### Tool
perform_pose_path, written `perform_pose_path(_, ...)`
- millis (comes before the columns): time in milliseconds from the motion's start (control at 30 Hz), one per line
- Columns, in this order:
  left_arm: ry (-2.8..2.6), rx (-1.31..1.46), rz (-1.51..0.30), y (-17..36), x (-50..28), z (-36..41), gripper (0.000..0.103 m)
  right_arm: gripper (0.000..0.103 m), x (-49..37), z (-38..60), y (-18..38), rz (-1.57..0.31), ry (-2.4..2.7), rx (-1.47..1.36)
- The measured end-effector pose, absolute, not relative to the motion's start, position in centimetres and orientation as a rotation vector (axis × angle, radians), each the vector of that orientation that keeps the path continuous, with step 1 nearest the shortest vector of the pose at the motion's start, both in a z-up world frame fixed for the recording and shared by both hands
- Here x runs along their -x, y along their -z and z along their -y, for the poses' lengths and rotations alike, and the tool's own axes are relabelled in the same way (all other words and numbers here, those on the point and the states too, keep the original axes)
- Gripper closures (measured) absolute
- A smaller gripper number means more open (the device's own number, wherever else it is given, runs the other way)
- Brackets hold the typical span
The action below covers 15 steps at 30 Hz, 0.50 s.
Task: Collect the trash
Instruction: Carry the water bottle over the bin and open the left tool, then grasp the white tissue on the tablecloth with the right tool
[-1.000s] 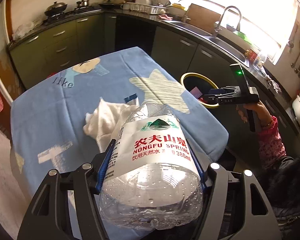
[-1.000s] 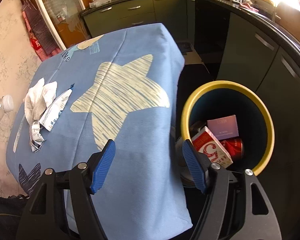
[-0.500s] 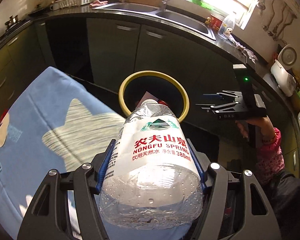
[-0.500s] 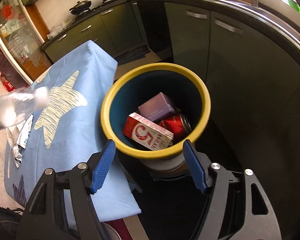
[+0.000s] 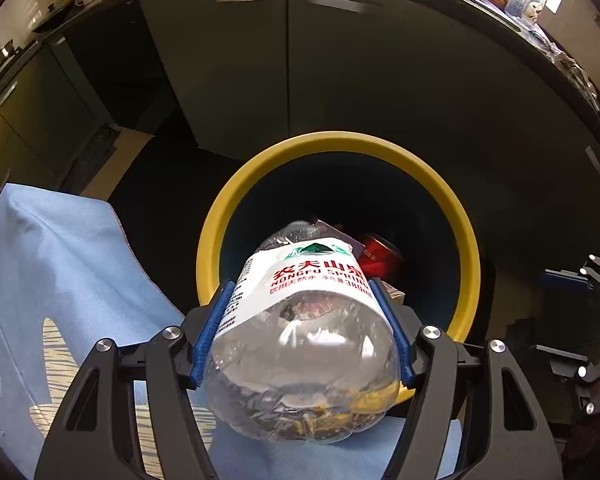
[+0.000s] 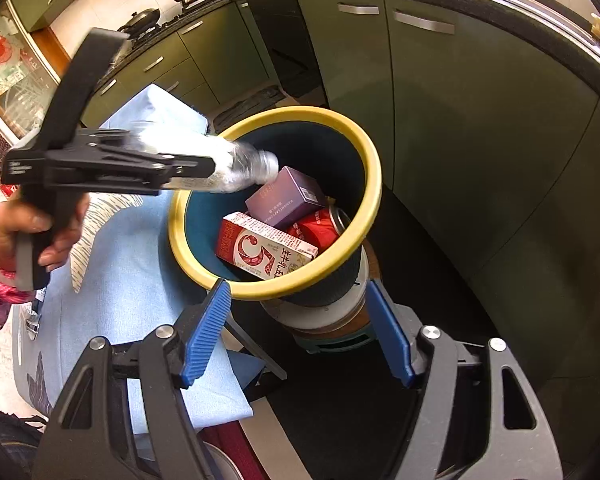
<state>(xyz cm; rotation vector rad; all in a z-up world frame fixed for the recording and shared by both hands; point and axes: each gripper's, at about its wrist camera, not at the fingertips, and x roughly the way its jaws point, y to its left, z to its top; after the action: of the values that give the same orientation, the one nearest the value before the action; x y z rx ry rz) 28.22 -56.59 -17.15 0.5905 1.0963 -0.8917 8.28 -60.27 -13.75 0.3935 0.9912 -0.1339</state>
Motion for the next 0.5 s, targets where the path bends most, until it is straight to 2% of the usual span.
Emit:
perform_pose_path(133,0.925,-0.517,-1.044,13.9,-27.3,54.4,0.02,0.037,-8.2,60.3,13.9,-0.991,0.133,-0.401)
perform_pose_path(300,0.936,-0.396,-0.952,8.1,-25.6,48.1,0.015,0.037,-8.8,59.5,13.8,-0.989,0.121,-0.397)
perform_pose_path(500,0.882,-0.239,-0.846,2.9,-23.0,37.0,0.011,0.037,-9.4,57.5,12.5,-0.98,0.103,-0.359)
